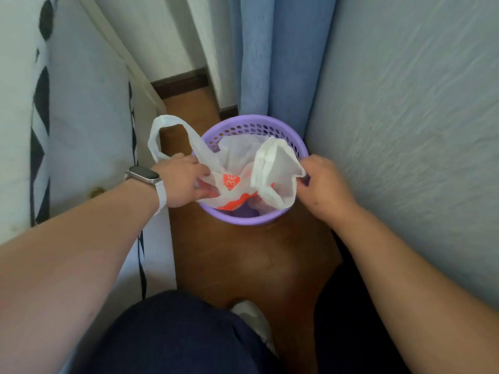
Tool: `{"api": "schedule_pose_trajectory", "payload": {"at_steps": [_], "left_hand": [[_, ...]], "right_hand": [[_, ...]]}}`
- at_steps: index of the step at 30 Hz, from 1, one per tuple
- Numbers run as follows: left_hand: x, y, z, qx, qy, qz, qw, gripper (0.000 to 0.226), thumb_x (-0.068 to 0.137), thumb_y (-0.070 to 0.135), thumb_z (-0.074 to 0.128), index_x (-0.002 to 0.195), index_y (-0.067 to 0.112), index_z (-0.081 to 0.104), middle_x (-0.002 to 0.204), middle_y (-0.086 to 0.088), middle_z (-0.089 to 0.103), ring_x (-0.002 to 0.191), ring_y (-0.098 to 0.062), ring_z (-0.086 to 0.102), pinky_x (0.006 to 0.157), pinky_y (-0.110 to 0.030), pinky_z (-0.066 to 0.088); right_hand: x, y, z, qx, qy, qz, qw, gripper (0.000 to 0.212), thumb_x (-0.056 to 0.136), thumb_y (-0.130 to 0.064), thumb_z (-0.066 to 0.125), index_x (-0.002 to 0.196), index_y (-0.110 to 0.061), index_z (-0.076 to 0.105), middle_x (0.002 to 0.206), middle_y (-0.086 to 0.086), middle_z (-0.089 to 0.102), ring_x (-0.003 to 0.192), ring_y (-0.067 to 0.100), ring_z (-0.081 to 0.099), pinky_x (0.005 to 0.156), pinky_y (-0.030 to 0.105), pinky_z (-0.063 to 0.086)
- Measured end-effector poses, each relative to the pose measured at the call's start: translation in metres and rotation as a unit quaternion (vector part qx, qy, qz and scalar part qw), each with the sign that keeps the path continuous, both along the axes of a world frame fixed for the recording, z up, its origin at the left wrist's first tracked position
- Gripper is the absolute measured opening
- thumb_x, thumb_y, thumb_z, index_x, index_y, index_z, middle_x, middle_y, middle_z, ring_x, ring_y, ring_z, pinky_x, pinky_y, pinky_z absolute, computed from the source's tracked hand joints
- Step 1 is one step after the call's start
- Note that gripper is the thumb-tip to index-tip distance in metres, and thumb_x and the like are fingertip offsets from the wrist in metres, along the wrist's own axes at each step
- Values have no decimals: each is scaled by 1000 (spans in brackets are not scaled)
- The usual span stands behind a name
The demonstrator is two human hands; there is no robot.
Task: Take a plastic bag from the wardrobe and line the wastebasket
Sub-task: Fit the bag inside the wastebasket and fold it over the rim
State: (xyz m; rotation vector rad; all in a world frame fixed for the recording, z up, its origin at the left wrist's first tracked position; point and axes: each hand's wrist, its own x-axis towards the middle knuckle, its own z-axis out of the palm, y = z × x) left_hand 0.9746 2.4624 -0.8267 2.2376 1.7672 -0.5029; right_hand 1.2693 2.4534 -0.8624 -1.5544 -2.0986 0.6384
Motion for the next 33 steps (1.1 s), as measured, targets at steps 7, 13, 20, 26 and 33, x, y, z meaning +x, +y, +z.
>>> {"api": "schedule_pose_trajectory", "payload": {"at_steps": [7,13,20,26,33], "left_hand": [[4,4,1,18,42,-35,998,16,92,38,50,84,27,58,93,0,57,88,-19,45,77,-40,47],[23,5,8,47,-59,-12,997,52,80,51,65,124,26,53,111,0,58,101,-24,56,77,-36,49],[30,1,1,11,-70,-105,992,36,85,49,58,118,35,63,108,7,50,99,-13,51,71,-28,42],[42,-2,3,42,-150,-54,986,21,87,37,57,96,26,71,96,5,58,87,-16,57,65,-30,44],[54,2,22,69,-241,-9,968,16,87,33,56,78,23,65,77,5,60,71,-16,56,64,-31,44]], "right_hand": [[29,-9,0,-138,112,-171,969,11,87,-27,55,76,-27,51,75,-13,51,79,15,53,67,22,33],[21,-14,8,-140,177,-169,959,17,81,-9,63,86,-26,63,81,-11,65,75,7,60,69,21,46],[17,-26,76,-34,327,-220,918,29,83,1,54,87,-25,64,92,-8,68,80,-4,60,75,12,44],[-22,-44,125,184,196,2,963,14,80,-6,59,92,-9,66,91,3,65,88,18,61,83,28,48],[-35,-38,94,81,-116,114,983,28,83,-44,54,97,-22,63,94,0,64,90,25,60,77,40,50]]}}
